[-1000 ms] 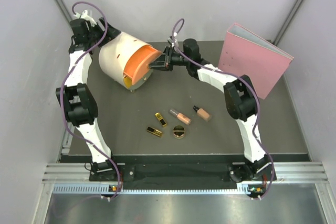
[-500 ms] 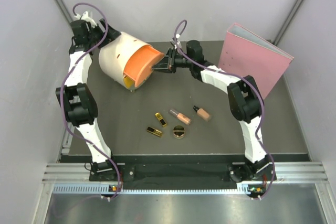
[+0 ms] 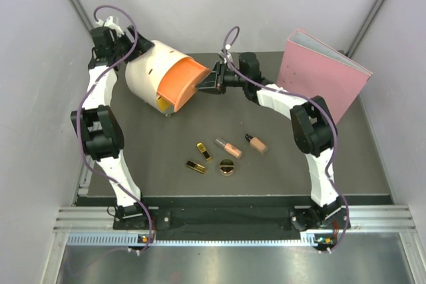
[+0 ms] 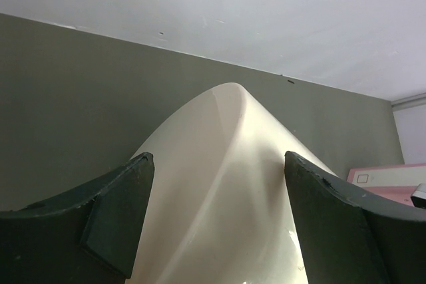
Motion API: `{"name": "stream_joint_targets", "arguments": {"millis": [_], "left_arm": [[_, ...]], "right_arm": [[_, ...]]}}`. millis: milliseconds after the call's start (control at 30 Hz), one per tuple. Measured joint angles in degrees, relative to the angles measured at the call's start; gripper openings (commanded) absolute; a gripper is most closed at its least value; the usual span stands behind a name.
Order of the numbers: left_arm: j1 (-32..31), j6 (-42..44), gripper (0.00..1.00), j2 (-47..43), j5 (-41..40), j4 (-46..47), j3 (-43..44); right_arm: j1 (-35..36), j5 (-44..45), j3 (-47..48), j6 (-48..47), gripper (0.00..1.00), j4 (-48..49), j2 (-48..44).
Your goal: Organize the makeup
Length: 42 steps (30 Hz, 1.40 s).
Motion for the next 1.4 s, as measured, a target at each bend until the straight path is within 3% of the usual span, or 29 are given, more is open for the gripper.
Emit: {"name": "stream_joint_targets", "arguments": {"millis": [67, 167, 567, 767, 1000, 1167, 1400], "left_arm": [[0.0, -0.02, 0.84, 0.0, 0.02, 0.0, 0.0], [0.04, 0.11, 0.84, 0.0, 0.0, -0.02, 0.0], [0.07, 0.22, 0.87, -0.52, 0.04, -0.02, 0.37], [0.28, -0.17, 0.89, -0.87, 0.81, -0.04, 3.93], [0.81, -0.24, 0.89, -2.73, 1.49, 0.31, 8.07], [0.92, 0.35, 0.88, -4.57, 1.46, 0.04, 9.22], [0.92, 2.43, 0.88, -8.7, 1.07, -1.05, 6.23]], "right_arm": [[-0.09, -0.09, -0.26, -0.24, 0.46, -0.11, -0.2], [-0.31, 0.02, -1.18, -1.2, 0.56, -0.87, -0.44], [-0.72, 0.02, -1.81, -3.63, 0.59, -3.06, -0.94], [-1.77, 0.39, -3.26, -8.09, 0.66, -7.72, -3.93], [-2.82, 3.45, -1.73, -21.51, 0.66, -22.01, -10.51], [-3.08, 6.95, 3.39, -34.91, 0.65, -37.66, -13.0], [-2.51, 20.55, 2.21, -53.29, 0.66, -55.76, -17.07]]}}
